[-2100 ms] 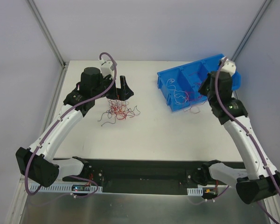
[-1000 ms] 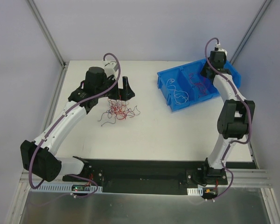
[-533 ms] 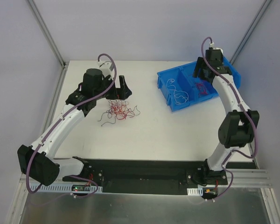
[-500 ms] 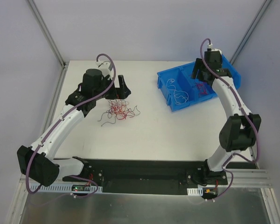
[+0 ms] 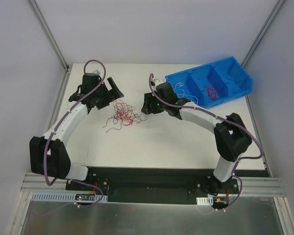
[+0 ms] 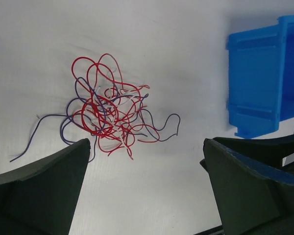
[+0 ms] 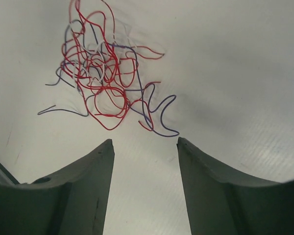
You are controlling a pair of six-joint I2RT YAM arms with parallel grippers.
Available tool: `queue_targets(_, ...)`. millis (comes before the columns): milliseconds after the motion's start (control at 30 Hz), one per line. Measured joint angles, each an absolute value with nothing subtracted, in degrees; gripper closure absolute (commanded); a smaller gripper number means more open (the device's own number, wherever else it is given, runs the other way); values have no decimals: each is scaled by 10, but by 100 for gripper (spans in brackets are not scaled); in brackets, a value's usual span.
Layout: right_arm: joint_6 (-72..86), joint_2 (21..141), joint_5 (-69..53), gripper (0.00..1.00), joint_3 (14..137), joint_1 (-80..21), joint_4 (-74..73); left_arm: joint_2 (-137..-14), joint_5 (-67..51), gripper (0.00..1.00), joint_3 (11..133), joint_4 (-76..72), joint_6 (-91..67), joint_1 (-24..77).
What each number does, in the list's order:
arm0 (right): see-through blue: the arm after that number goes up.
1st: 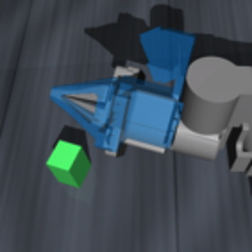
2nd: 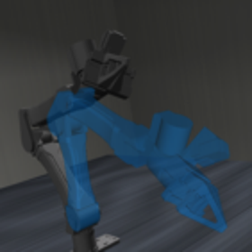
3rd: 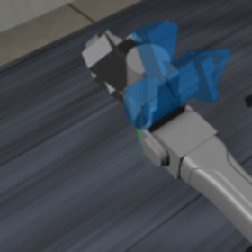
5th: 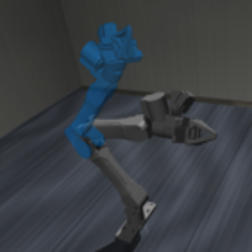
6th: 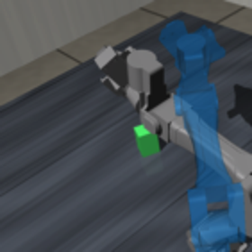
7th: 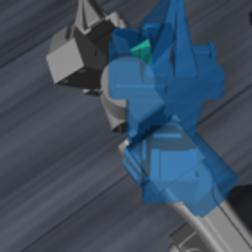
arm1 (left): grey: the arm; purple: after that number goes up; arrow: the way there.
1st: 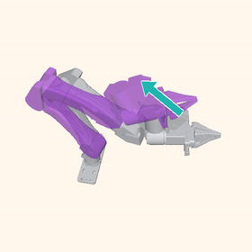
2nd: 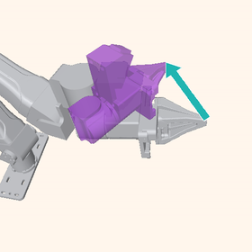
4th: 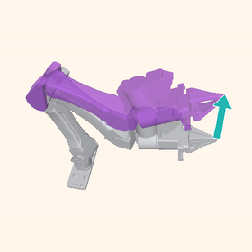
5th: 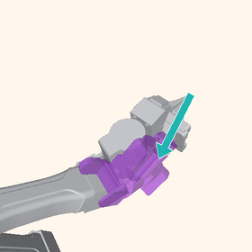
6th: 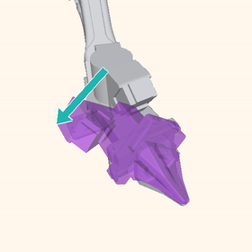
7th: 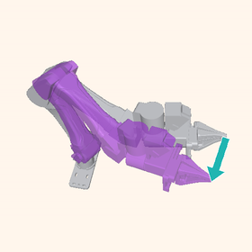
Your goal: Untangle the cables
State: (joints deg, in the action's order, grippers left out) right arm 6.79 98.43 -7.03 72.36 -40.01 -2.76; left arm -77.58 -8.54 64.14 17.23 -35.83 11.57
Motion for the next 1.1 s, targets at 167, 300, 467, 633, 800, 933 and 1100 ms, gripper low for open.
queue_targets(167,85,1062,-99,45,724,-403,-1,-836,-152,4,614,156,-408,88)
queue_targets(300,85,1086,-98,45,724,-407,8,-866,-196,7,600,147,-437,79)
queue_targets(467,84,1115,-98,67,745,-410,11,-910,-237,12,594,117,-464,78)
queue_targets(633,87,1130,-97,100,750,-411,8,-945,-257,20,583,106,-480,78)
queue_targets(800,88,1102,-94,99,733,-415,6,-983,-269,38,583,97,-487,78)
queue_targets(933,90,998,-92,100,688,-421,-7,-1012,-282,51,583,93,-490,78)
queue_targets(1100,89,814,-90,100,679,-425,-12,-1029,-298,61,583,91,-491,78)
